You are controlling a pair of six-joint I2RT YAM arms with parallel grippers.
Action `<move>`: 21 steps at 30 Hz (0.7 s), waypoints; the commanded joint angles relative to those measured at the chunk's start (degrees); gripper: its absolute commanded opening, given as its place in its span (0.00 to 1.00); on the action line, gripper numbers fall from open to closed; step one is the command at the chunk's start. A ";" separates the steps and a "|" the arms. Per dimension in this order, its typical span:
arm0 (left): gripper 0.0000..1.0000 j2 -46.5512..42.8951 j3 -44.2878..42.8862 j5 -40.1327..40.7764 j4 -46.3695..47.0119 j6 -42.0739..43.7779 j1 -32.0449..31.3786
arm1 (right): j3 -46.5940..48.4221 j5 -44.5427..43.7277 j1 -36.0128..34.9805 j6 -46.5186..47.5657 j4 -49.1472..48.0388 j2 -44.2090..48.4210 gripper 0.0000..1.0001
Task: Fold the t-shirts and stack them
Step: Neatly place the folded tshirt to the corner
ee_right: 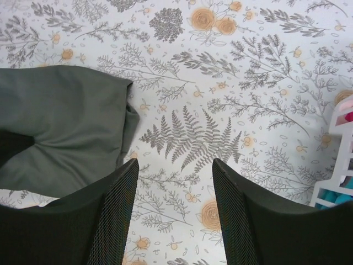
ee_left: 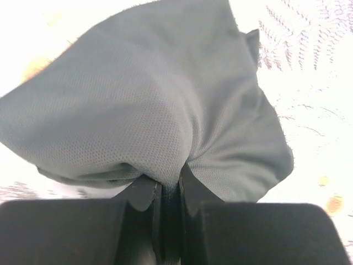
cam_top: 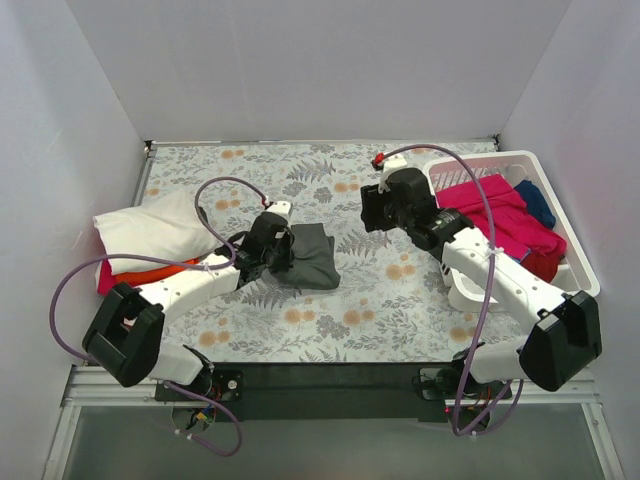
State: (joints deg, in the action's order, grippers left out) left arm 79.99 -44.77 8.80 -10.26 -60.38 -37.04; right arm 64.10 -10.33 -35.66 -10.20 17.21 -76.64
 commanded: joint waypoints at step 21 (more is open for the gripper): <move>0.00 2.02 -31.94 -8.70 -26.54 25.30 27.09 | 0.15 23.95 10.96 3.87 -7.10 2.02 0.52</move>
State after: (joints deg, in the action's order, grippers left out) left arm 83.68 -71.94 2.74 -31.94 -39.44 -13.34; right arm 64.64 9.69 -25.26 -7.07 13.52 -77.38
